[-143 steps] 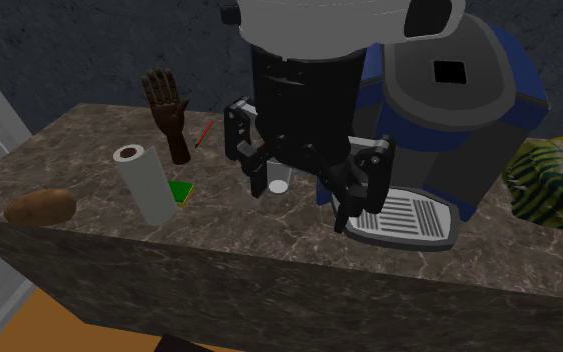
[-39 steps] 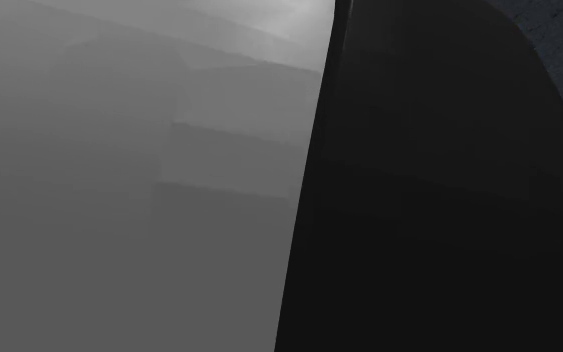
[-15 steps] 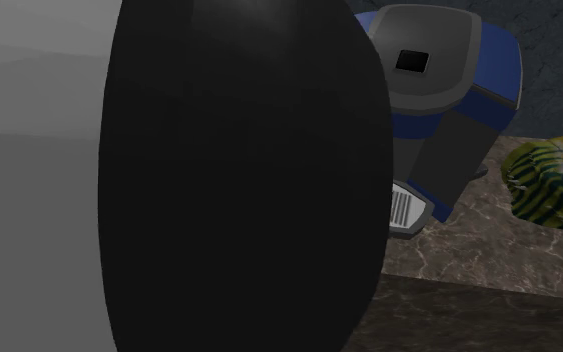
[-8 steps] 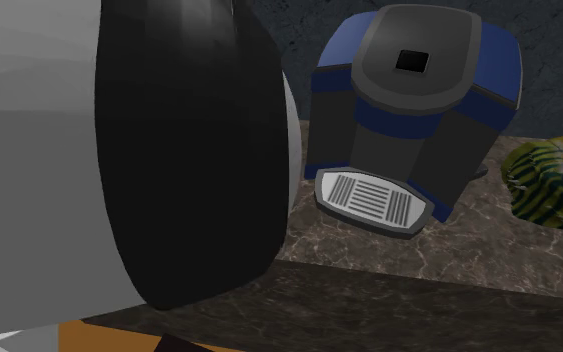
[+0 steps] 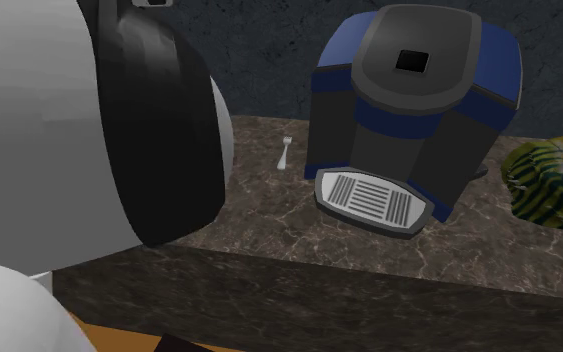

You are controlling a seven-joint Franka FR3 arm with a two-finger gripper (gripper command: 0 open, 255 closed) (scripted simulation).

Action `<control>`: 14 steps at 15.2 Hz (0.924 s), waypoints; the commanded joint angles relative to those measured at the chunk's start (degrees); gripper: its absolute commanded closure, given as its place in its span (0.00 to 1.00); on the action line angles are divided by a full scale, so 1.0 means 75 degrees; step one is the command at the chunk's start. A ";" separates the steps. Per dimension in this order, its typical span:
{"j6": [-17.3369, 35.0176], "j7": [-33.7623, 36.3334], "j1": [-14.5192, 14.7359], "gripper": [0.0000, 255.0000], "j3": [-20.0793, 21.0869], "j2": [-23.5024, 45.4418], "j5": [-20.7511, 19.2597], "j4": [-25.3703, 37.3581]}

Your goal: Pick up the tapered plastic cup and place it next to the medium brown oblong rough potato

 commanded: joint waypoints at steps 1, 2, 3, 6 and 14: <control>-0.0173 0.0338 0.0291 1.00 0.0065 0.0372 -0.0135 0.0566; -0.0255 0.0496 0.0443 1.00 0.0093 0.0550 -0.0199 0.0835; -0.0351 0.0651 0.0599 1.00 0.0117 0.0744 -0.0267 0.1134; -0.0751 0.1093 0.1117 1.00 0.0158 0.1463 -0.0482 0.2278; -0.0305 0.1398 0.1431 1.00 0.0173 0.1796 -0.0590 0.2181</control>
